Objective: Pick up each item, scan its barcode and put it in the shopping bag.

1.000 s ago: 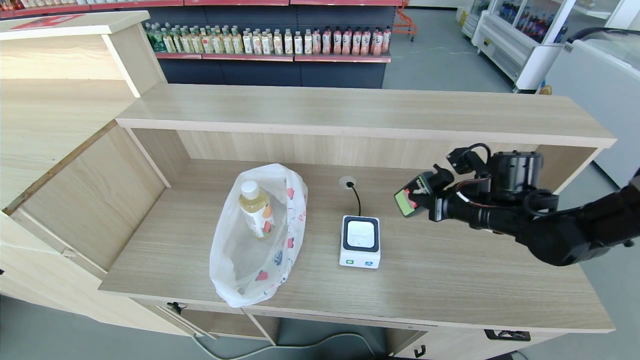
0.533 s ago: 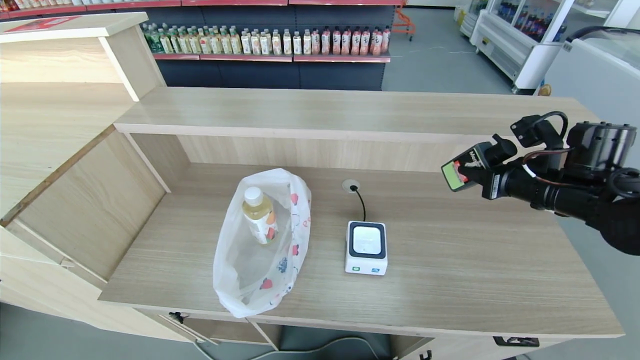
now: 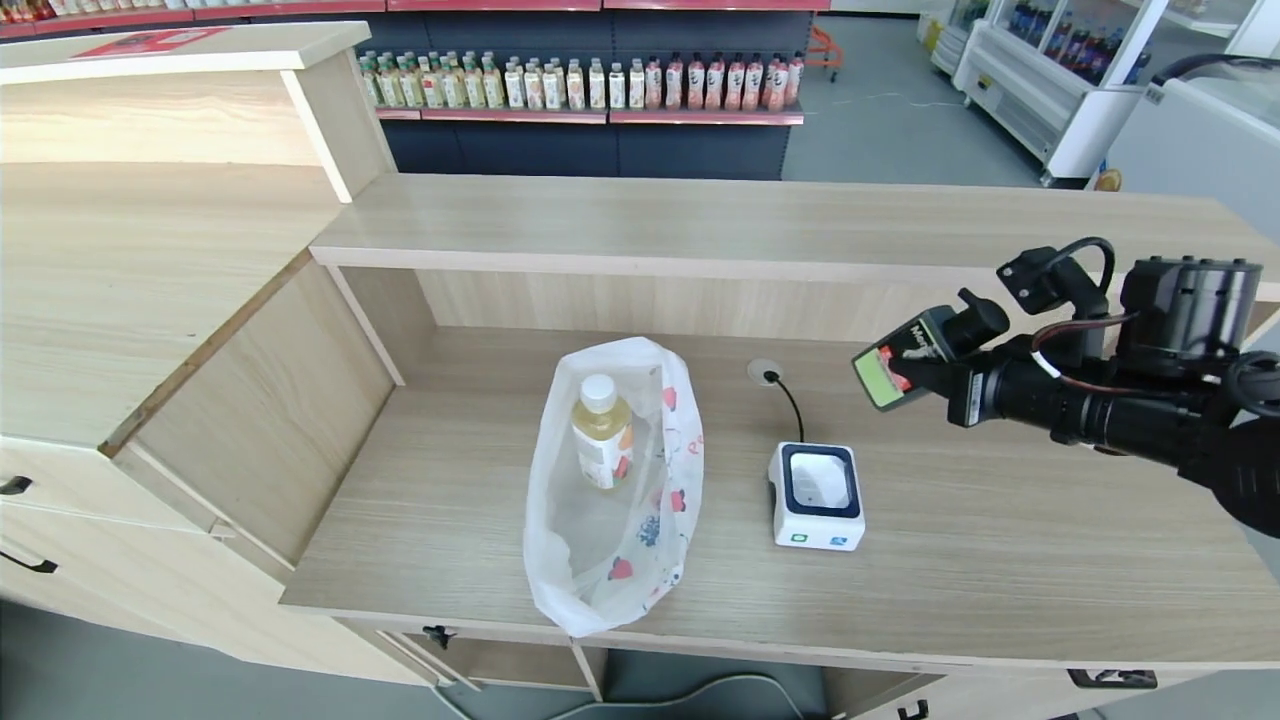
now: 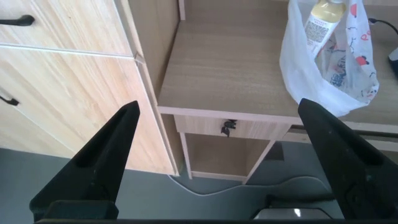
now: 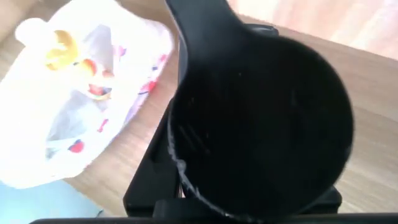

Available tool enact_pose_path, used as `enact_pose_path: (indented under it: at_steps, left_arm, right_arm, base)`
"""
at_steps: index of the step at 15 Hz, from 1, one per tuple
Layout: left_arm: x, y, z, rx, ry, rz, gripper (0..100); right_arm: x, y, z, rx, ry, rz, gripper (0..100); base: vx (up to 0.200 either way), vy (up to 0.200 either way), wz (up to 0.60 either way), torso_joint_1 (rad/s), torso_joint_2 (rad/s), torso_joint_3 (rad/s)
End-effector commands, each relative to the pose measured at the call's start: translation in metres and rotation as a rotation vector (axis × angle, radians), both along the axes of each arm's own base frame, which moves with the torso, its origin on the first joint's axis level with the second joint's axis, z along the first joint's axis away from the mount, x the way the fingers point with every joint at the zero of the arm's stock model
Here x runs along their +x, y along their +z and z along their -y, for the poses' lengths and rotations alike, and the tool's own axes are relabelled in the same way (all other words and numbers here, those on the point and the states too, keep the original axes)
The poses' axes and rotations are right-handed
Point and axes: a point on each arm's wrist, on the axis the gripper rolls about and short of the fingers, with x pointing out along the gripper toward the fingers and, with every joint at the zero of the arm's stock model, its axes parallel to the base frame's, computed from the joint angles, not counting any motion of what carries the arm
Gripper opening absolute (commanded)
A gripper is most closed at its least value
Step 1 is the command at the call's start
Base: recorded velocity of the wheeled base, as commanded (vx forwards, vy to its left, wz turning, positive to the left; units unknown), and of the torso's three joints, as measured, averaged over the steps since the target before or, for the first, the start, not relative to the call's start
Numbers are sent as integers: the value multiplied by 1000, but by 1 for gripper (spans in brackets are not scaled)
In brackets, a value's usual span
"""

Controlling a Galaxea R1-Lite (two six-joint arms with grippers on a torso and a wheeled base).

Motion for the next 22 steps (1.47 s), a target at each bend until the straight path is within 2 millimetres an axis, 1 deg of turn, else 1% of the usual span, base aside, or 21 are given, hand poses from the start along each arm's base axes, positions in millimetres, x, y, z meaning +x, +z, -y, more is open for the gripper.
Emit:
enact_pose_path:
  at_steps: [1, 3, 4, 5, 7, 9, 12, 13, 14, 15, 18, 19, 20, 21, 22]
  left_arm:
    - [0, 0, 0, 0, 1, 0, 100]
    - [0, 0, 0, -2, 1, 0, 100]
    - [0, 0, 0, -2, 1, 0, 100]
    - [0, 0, 0, -2, 1, 0, 100]
    - [0, 0, 0, -2, 1, 0, 100]
    - [0, 0, 0, -2, 1, 0, 100]
    - [0, 0, 0, -2, 1, 0, 100]
    - [0, 0, 0, -2, 1, 0, 100]
    - [0, 0, 0, -2, 1, 0, 100]
    - [0, 0, 0, -2, 1, 0, 100]
    - [0, 0, 0, -2, 1, 0, 100]
    - [0, 0, 0, -2, 1, 0, 100]
    - [0, 0, 0, 0, 1, 0, 100]
    - [0, 0, 0, -2, 1, 0, 100]
    - [0, 0, 0, -2, 1, 0, 100]
  right_arm:
    - [2, -4, -21, 19, 111, -29, 0]
    - [11, -10, -40, 17, 165, -51, 0]
    - [12, -18, -58, 21, 209, -120, 0]
    - [7, -22, -67, 36, 227, -181, 0]
    - [2, -32, -80, 63, 248, -275, 0]
    - [4, -44, -85, 50, 260, -310, 0]
    - [25, -83, -96, -44, 302, -290, 0]
    - [29, -93, -103, -65, 323, -289, 0]
    - [30, -94, -108, -71, 336, -280, 0]
    - [33, -101, -124, -79, 373, -285, 0]
    - [39, -122, -156, -120, 447, -279, 0]
    - [39, -125, -161, -126, 460, -276, 0]
    - [41, -131, -176, -137, 491, -264, 0]
    - [42, -133, -180, -146, 501, -254, 0]
    - [46, -142, -186, -207, 528, -209, 0]
  base:
    - [0, 200, 0, -2, 7, -2]
    - [0, 0, 0, 0, 0, 0]
    - [0, 0, 0, 0, 0, 0]
    - [0, 0, 0, 0, 0, 0]
    - [0, 0, 0, 0, 0, 0]
    - [0, 0, 0, 0, 0, 0]
    - [0, 0, 0, 0, 0, 0]
    - [0, 0, 0, 0, 0, 0]
    - [0, 0, 0, 0, 0, 0]
    - [0, 0, 0, 0, 0, 0]
    - [0, 0, 0, 0, 0, 0]
    - [0, 0, 0, 0, 0, 0]
    - [0, 0, 0, 0, 0, 0]
    - [0, 0, 0, 0, 0, 0]
    - [0, 0, 0, 0, 0, 0]
